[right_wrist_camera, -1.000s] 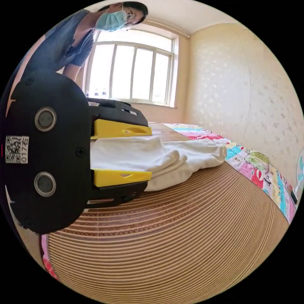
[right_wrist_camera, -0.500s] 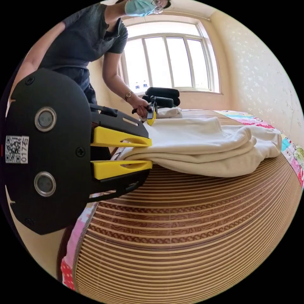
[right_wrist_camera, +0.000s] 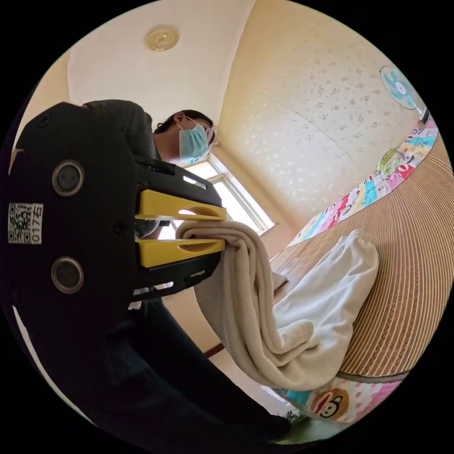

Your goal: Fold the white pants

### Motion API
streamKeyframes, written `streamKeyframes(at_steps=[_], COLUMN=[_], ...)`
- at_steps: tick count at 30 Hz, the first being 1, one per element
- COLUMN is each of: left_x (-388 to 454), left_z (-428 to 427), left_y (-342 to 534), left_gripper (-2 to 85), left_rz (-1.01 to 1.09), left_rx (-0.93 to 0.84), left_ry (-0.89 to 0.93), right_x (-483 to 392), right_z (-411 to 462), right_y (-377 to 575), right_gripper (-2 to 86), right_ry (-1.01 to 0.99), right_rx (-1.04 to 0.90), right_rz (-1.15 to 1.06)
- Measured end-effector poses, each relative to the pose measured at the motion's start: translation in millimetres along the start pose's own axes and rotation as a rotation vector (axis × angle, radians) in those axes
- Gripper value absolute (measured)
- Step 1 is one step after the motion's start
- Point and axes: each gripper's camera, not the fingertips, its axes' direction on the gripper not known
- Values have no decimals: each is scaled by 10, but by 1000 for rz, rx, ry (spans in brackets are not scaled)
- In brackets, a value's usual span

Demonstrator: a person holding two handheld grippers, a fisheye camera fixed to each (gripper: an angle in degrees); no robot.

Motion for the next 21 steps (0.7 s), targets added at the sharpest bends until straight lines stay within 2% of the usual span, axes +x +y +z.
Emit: streamKeyframes(at_steps=[4, 8, 9, 11, 13, 14, 15, 16, 17, 19, 21], left_x=[264, 38, -22, 32, 276, 325, 384, 370, 340, 130, -64], left_z=[-471, -946, -1063, -1161, -1152, -1133, -1076, -1011, -977, -837, -728], left_y=[-1133, -1880, -1984, -2037, -1911, -1851, -1708, -1571, -1512, -1374, -1370], left_gripper=[80, 98, 120, 135, 156, 160, 167, 186, 196, 224, 225], left_rz=[103, 22, 29, 110, 240, 255, 260, 236, 222, 170, 134], left_rx=[176, 385, 462, 503, 492, 490, 490, 490, 487, 433, 370], left_ry=[-31, -102, -82, -67, -215, -285, -449, -595, -653, -790, -823], right_x=[-311, -367, -374, -586, -838, -969, -1011, -1038, -987, -825, -648], right_z=[388, 481, 459, 404, 396, 428, 458, 539, 625, 736, 811], right_y=[-1095, -2190, -2256, -2312, -2164, -2033, -1972, -1879, -1827, -1816, -1854], right_gripper=[69, 98, 105, 123, 133, 147, 153, 172, 192, 216, 228], right_ry=[-58, 131, 143, 161, 250, 387, 477, 667, 819, 911, 927], right_rx=[74, 136, 169, 219, 231, 230, 224, 199, 160, 58, -24], right_rz=[-74, -131, -130, -279, -435, -520, -552, -591, -602, -601, -583])
